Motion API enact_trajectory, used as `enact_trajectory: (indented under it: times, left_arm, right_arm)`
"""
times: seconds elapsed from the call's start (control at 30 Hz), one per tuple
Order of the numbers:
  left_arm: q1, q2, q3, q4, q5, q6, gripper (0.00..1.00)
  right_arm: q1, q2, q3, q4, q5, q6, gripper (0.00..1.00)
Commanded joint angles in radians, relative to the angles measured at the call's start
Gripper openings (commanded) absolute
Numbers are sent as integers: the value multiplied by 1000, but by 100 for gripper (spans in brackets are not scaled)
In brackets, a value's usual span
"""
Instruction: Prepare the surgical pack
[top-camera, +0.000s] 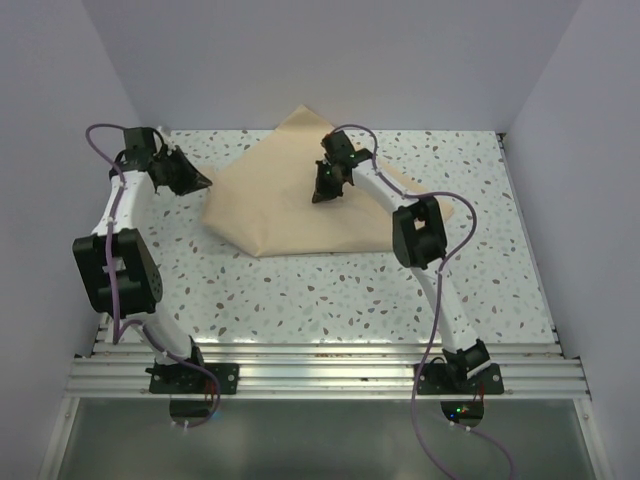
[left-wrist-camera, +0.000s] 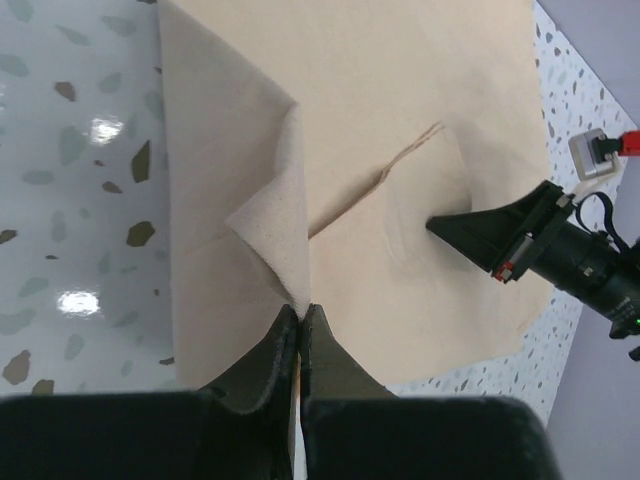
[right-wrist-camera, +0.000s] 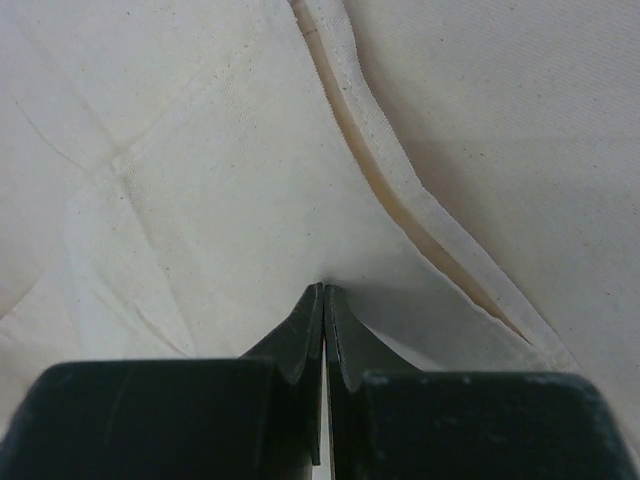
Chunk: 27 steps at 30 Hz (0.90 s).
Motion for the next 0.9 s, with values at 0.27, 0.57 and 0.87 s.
enact_trajectory:
  times: [0.27,0.57,0.87]
  left_arm:
    - [-186,-101,65,74,119,-68,0]
    - [-462,-8,147,151,65,-211,0]
    - [-603,132,224,157,33,-238,0]
  right_arm:
    - [-62,34,9,-106,-71,51,0]
    - [-87,55,-6,-135,-112,76,0]
    - [-110,63,-38,-118,-170,103,0]
